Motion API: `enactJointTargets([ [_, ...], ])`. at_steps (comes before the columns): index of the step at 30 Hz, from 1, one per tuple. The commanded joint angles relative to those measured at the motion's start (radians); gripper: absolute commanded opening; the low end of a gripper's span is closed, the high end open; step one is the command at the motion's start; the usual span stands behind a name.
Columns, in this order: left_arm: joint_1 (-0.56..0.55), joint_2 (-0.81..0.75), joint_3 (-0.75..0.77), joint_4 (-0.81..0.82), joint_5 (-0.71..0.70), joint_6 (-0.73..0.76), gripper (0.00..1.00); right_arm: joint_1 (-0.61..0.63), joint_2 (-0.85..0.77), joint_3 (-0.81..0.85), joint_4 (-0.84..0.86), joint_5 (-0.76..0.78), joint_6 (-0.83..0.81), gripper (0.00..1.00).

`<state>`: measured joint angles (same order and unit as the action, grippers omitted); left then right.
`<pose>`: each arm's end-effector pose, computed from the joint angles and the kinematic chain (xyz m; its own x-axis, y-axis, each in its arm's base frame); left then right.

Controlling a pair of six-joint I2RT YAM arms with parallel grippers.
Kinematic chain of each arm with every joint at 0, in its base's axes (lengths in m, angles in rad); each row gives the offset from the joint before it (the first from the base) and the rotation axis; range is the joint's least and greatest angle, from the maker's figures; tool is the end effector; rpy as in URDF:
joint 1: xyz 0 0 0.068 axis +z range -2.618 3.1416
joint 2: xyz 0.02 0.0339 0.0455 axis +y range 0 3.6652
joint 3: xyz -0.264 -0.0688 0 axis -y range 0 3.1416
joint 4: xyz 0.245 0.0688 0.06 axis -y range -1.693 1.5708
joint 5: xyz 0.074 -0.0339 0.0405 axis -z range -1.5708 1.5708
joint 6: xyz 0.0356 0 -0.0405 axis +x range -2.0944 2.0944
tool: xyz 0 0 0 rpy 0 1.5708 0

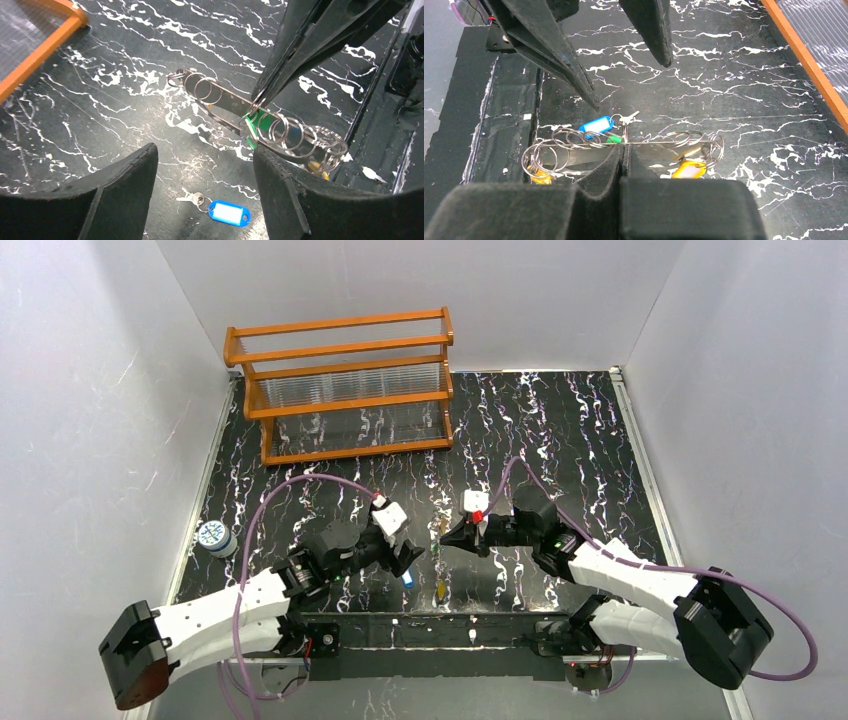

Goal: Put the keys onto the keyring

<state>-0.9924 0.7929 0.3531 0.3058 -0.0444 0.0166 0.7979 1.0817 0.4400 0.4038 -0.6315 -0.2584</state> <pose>0.1055 -0.1587 0.2369 -0.0595 0.1215 -0.9908 0.8136 0.5810 0.0224 0.1441 0.1779 0.2238 0.0909 -0.2022 -0.9751 -0.9880 0.1046 -0.1138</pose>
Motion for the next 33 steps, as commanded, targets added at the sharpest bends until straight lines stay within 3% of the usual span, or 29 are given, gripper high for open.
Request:
enactJointTargets([
  [1, 0.119, 0.072, 0.050, -0.003, 0.245, -0.009, 0.67, -0.022, -0.015, -0.022, 0.138, -0.047, 0.043, 0.01],
  [5, 0.251, 0.132, 0.032, 0.122, 0.506, -0.087, 0.64, -0.040, -0.021, -0.047, 0.183, -0.077, 0.068, 0.01],
  [9, 0.286, 0.141, 0.004, 0.240, 0.619, -0.082, 0.62, -0.050, -0.028, -0.067, 0.230, -0.110, 0.085, 0.01],
  [14, 0.287, 0.094, -0.094, 0.462, 0.644, -0.070, 0.57, -0.052, -0.023, -0.056, 0.245, -0.160, 0.094, 0.01],
  [21, 0.287, 0.127, -0.096, 0.517, 0.730, -0.050, 0.51, -0.052, -0.011, -0.048, 0.291, -0.231, 0.120, 0.01],
  [25, 0.285, 0.185, -0.076, 0.566, 0.818, -0.069, 0.41, -0.052, 0.005, -0.036, 0.295, -0.250, 0.133, 0.01],
  [33, 0.282, 0.230, -0.063, 0.595, 0.839, -0.089, 0.32, -0.052, 0.016, -0.025, 0.298, -0.231, 0.145, 0.01],
])
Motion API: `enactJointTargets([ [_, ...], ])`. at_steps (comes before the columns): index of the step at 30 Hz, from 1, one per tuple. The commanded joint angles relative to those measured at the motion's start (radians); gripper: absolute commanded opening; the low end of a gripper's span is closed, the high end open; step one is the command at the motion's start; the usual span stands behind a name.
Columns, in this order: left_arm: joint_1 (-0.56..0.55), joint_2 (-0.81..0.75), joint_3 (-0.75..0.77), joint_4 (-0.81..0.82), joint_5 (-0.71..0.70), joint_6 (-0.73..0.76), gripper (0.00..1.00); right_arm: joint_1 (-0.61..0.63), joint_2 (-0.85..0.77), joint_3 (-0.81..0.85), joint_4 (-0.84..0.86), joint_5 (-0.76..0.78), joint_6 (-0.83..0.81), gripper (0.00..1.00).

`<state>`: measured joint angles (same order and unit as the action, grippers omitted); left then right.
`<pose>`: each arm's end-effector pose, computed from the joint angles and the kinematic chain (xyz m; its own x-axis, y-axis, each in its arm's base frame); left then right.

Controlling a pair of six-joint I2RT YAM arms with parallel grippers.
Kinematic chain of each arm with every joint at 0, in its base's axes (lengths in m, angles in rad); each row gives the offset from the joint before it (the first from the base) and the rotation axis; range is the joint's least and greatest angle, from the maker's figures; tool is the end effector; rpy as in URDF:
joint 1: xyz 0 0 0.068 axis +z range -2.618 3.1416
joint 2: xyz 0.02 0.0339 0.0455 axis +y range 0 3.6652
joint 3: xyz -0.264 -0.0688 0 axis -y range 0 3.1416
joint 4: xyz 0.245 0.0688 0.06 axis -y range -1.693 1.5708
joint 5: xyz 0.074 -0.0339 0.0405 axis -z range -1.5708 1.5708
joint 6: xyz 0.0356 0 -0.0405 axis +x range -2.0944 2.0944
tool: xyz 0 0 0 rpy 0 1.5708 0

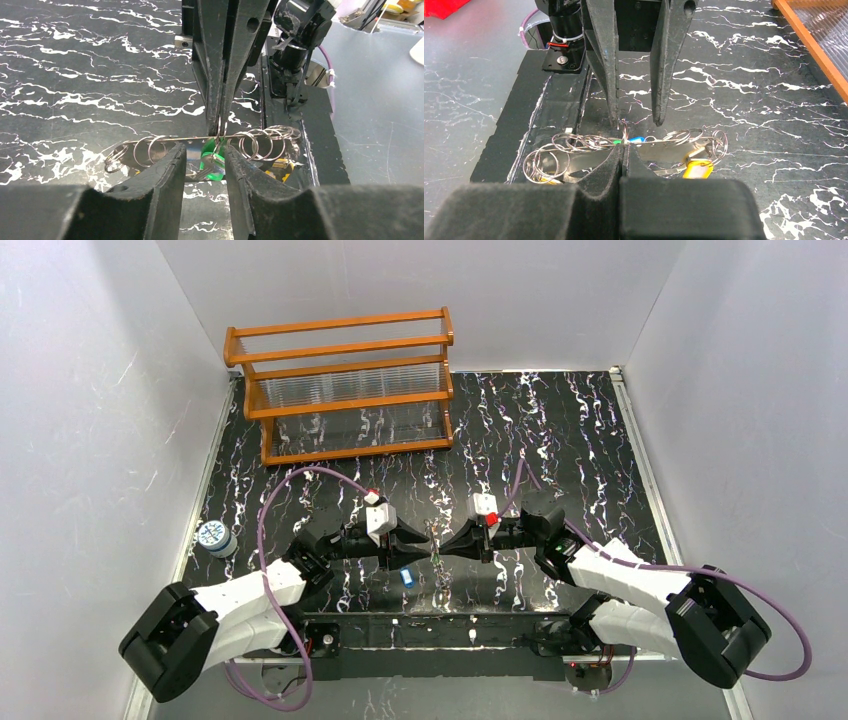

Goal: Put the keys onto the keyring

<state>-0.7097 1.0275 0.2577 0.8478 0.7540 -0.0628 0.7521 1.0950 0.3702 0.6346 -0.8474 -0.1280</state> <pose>0.1365 -0.1494 0.2198 -0.0033 -0.0575 -0.9983 0.9944 0.1048 -0.0093 0.1420 0.1694 0.2219 0.0621 -0.0576 -0.9964 -0.9976 -0.0343 -0.0602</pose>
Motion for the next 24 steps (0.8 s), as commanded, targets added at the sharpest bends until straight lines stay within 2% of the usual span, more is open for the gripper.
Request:
enactJointTargets([
  [1, -0.002, -0.004, 0.032, 0.054, 0.039, -0.013, 0.31, -0.005, 0.003, 0.045, 0.067, -0.011, 0.017, 0.01],
  [4, -0.007, -0.004, 0.031, 0.057, 0.032, -0.020, 0.27, -0.005, 0.004, 0.045, 0.068, -0.004, 0.024, 0.01],
  [16, -0.046, 0.029, 0.038, 0.062, -0.013, -0.033, 0.24, -0.006, 0.011, 0.063, 0.040, 0.019, 0.033, 0.01],
  [24, -0.056, 0.039, 0.048, 0.066, -0.040, -0.032, 0.19, -0.006, 0.021, 0.072, 0.030, 0.018, 0.035, 0.01],
])
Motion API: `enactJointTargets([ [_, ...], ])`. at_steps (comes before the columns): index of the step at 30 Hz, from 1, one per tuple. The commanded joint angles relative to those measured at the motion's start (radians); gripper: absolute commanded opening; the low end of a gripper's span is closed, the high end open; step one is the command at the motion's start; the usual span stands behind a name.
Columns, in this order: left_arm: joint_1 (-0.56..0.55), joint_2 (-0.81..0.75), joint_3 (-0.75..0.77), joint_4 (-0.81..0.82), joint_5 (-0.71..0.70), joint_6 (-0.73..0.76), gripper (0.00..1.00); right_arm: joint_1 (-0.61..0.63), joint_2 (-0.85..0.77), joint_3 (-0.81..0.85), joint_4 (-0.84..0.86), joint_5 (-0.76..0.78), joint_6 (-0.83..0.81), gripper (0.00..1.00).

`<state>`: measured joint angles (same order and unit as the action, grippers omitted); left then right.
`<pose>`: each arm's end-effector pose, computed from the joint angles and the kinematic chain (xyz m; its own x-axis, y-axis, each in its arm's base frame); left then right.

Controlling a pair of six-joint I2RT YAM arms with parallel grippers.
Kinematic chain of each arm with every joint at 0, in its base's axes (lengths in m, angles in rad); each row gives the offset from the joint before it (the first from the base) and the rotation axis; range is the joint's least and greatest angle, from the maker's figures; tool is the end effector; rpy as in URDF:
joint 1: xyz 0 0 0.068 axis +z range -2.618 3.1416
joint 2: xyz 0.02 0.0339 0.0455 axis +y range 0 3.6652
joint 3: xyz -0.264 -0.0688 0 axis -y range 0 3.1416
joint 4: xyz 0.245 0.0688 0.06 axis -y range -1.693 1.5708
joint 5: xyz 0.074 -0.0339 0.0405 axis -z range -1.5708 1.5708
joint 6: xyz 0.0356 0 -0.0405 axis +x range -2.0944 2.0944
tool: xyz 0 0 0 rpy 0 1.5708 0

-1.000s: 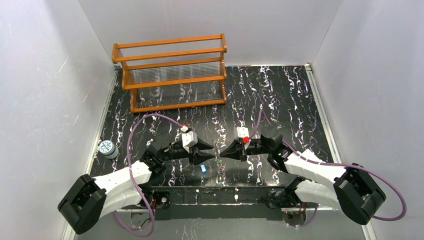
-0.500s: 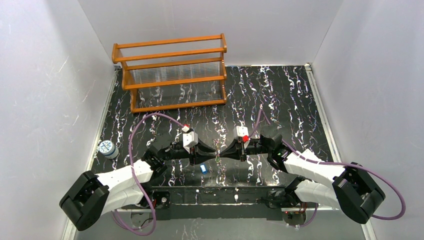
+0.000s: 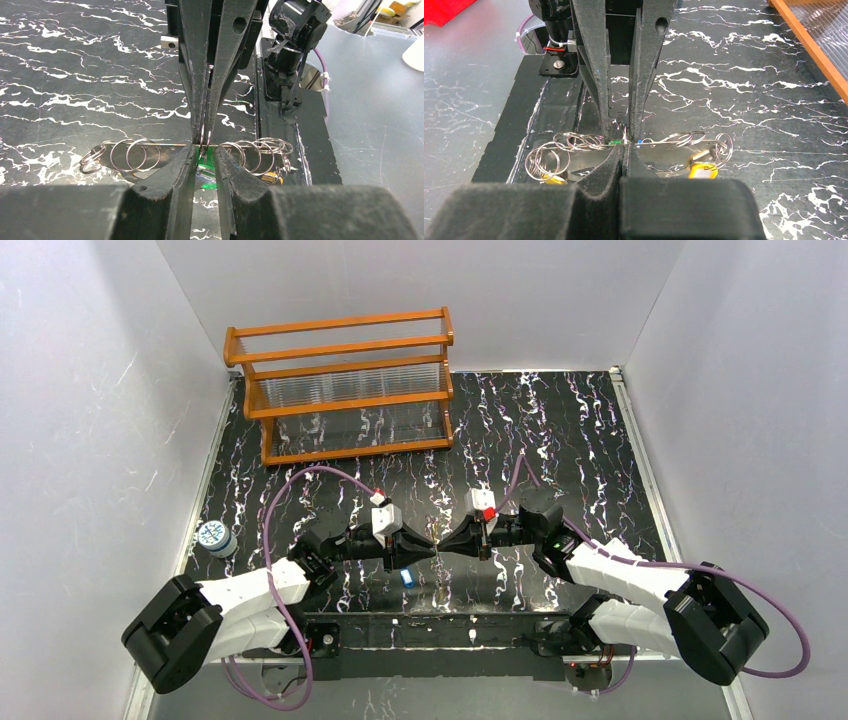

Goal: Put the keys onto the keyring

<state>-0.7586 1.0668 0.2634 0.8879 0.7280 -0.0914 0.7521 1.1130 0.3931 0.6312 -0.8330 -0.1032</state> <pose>0.1332 -0.1589 0.2185 -0.0298 -0.0656 -0.9974 0.9962 0.0801 -0.0350 0.1461 0.1727 0.2252 0.0384 -0.0589 -0.9975 -0.9991 -0.0185 -0.0374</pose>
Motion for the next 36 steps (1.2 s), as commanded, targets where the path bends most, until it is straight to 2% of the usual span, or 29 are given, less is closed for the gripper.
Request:
enactJointTargets([
  [1, -0.007, -0.001, 0.043, 0.026, -0.015, -0.004, 0.19, -0.006, 0.003, 0.049, 0.032, 0.005, 0.011, 0.01],
  [7, -0.007, -0.003, 0.042, 0.029, -0.034, -0.009, 0.13, -0.006, 0.005, 0.048, 0.028, 0.011, 0.011, 0.01],
  [11, -0.007, 0.001, 0.039, 0.028, -0.038, -0.011, 0.00, -0.006, 0.007, 0.050, 0.027, 0.014, 0.013, 0.01],
  [16, -0.007, -0.009, 0.039, 0.001, -0.063, -0.008, 0.00, -0.006, -0.003, 0.054, 0.005, 0.036, 0.002, 0.01],
  [17, -0.007, -0.014, 0.050, -0.033, -0.067, 0.007, 0.00, -0.007, -0.006, 0.057, -0.009, 0.039, -0.008, 0.03],
  [19, -0.008, -0.029, 0.087, -0.152, -0.075, 0.057, 0.00, -0.006, -0.013, 0.070, -0.047, 0.054, -0.026, 0.15],
  [23, -0.007, -0.051, 0.206, -0.538, -0.124, 0.228, 0.00, -0.007, -0.035, 0.081, -0.087, 0.089, -0.048, 0.39],
  [26, -0.008, -0.048, 0.287, -0.735, -0.169, 0.316, 0.00, -0.007, -0.044, 0.081, -0.081, 0.102, -0.051, 0.50],
  [31, -0.030, -0.018, 0.384, -0.932, -0.233, 0.398, 0.00, -0.006, -0.017, 0.094, -0.058, 0.091, -0.041, 0.53],
  [36, -0.094, 0.030, 0.469, -1.060, -0.321, 0.449, 0.00, -0.006, 0.039, 0.106, -0.003, 0.058, -0.004, 0.46],
])
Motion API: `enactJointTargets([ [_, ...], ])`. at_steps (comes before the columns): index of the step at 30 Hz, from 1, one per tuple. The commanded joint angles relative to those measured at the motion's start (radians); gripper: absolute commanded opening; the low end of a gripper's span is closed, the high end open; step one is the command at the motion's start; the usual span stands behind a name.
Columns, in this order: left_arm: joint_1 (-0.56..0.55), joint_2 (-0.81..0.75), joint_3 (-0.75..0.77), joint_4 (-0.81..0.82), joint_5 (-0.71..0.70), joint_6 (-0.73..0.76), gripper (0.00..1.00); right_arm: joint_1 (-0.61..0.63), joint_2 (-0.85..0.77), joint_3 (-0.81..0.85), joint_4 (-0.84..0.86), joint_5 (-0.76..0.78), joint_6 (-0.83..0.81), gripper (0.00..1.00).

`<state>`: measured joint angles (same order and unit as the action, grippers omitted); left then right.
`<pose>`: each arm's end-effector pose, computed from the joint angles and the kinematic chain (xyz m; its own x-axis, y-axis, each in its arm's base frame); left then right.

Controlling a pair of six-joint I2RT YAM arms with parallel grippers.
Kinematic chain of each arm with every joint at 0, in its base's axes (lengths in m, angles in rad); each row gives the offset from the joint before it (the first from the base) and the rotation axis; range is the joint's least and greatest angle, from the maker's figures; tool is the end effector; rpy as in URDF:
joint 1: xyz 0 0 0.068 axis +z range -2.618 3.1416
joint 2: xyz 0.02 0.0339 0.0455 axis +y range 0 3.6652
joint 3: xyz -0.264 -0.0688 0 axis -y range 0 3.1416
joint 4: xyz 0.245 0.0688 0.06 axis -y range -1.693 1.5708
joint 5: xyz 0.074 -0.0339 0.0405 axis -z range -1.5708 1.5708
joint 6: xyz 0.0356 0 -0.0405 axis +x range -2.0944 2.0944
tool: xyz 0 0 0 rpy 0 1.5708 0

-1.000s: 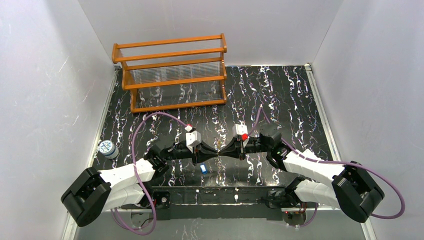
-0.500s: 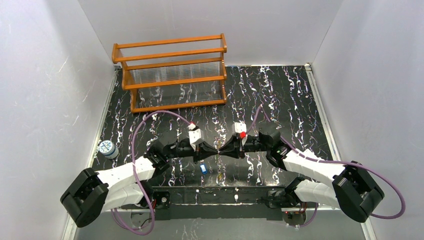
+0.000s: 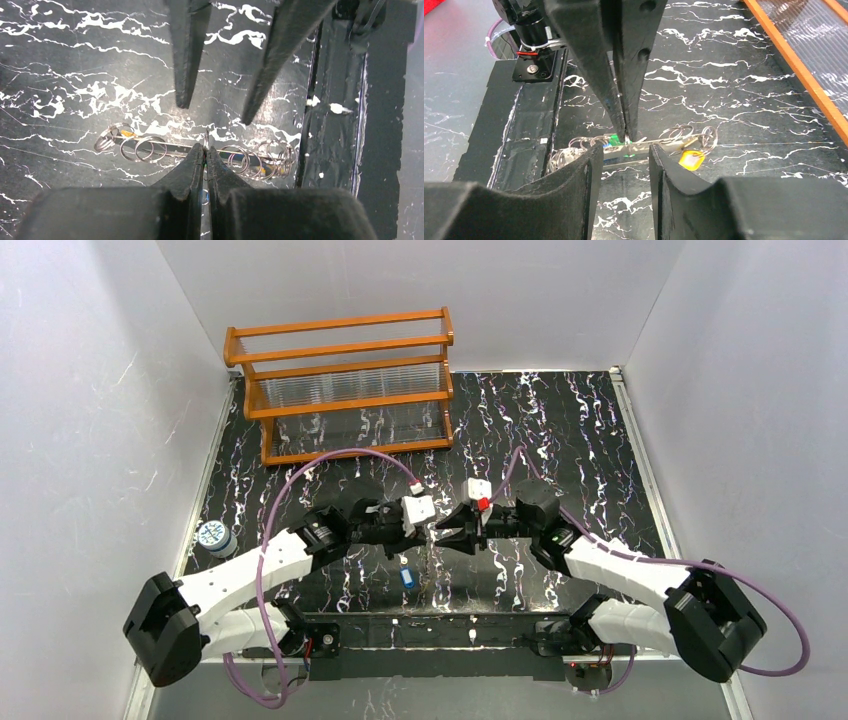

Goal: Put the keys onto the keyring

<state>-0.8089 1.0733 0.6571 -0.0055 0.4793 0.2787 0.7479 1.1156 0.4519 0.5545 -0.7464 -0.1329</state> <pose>0.1529 -0.1840 0.2581 -0.0151 0.3695 -0.9291 0.9742 0.2147 0.0695 0.1547 0.1765 0.2360 0.0525 -0.0840 -0.9951 -0.9959 0.0687 -0.0584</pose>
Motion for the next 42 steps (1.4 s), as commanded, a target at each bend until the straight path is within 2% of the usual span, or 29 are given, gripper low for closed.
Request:
enactJointTargets([
  [1, -0.058, 0.030, 0.082, -0.178, -0.082, 0.085, 0.00, -0.002, 0.046, 0.047, 0.092, -0.033, 0.040, 0.45],
  [18, -0.098, 0.022, 0.056, -0.083, -0.085, 0.055, 0.00, 0.000, 0.134, 0.015, 0.161, -0.102, 0.058, 0.40],
  [23, -0.099, 0.020, 0.053, -0.072, -0.081, 0.048, 0.00, 0.002, 0.160, 0.010, 0.172, -0.110, 0.059, 0.36],
  [30, -0.102, 0.019, 0.052, -0.062, -0.081, 0.042, 0.00, 0.001, 0.179, 0.007, 0.174, -0.113, 0.057, 0.24],
  [42, -0.104, 0.016, 0.048, -0.053, -0.083, 0.036, 0.00, 0.002, 0.172, 0.008, 0.123, -0.020, 0.041, 0.27],
])
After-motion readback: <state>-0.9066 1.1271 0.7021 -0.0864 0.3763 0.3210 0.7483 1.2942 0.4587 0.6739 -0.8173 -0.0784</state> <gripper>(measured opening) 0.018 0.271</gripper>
